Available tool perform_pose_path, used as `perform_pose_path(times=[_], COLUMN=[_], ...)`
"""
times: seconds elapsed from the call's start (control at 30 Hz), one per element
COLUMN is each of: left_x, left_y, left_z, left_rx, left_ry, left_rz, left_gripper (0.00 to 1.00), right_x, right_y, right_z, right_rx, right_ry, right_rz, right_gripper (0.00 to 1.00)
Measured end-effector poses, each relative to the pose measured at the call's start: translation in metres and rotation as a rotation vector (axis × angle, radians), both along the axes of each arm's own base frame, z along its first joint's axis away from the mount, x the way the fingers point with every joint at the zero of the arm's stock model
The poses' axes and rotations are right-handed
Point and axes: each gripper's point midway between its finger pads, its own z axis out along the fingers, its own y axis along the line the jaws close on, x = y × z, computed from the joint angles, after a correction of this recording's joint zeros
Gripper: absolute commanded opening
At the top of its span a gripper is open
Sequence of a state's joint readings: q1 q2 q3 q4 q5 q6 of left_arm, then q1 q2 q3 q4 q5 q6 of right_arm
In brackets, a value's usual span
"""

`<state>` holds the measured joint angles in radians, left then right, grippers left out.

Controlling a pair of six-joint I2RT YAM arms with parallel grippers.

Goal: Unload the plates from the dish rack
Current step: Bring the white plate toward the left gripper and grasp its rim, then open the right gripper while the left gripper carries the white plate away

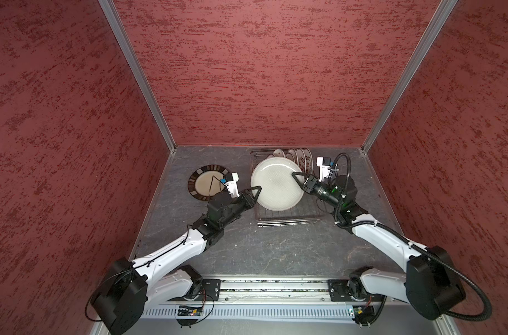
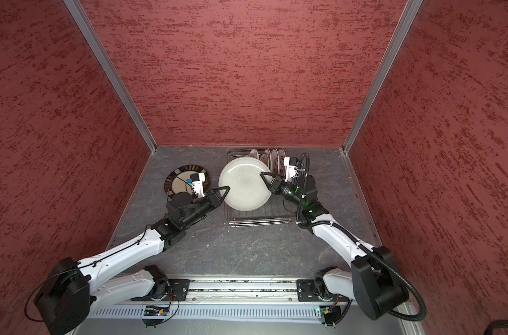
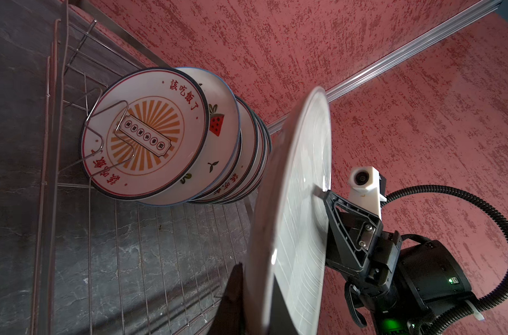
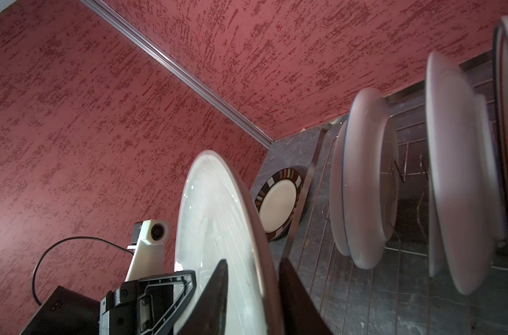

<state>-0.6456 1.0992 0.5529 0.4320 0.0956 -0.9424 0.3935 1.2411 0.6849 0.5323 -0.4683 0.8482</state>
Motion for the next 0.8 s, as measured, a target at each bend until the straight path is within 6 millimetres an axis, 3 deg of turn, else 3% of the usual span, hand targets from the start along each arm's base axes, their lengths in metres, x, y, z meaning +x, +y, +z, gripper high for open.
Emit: perform_pose_path(times=[0.17, 0.33, 0.5, 0.8], left_x=[0.001, 0.0, -0.003, -0.004], left_y=[-0.001, 0.002, 0.008, 0.019], left_z=[-0.004, -0.012, -0.021, -0.029], left_rx=[-0.008, -0.006, -0.005, -0.013], left_ry=[0.016, 0.037, 0.059, 0.088], left_rz=[0.003, 0.016, 0.021, 0.039], left_gripper=[0.0, 0.0, 0.0, 0.0], right_x=[0.0, -0.005, -0.01, -0.011], right_y=[0.003, 0.01, 0.015, 0.014], right_z=[-0.003, -0.003, -0.001, -0.005], right_rx=[-0.003, -0.001, -0.001, -0.024], right_ry=[-0.001, -0.011, -0.019, -0.001], right_rz=[0.017, 0.067, 0.11, 0.11], right_gripper=[0.47, 0.79, 0.99, 0.99])
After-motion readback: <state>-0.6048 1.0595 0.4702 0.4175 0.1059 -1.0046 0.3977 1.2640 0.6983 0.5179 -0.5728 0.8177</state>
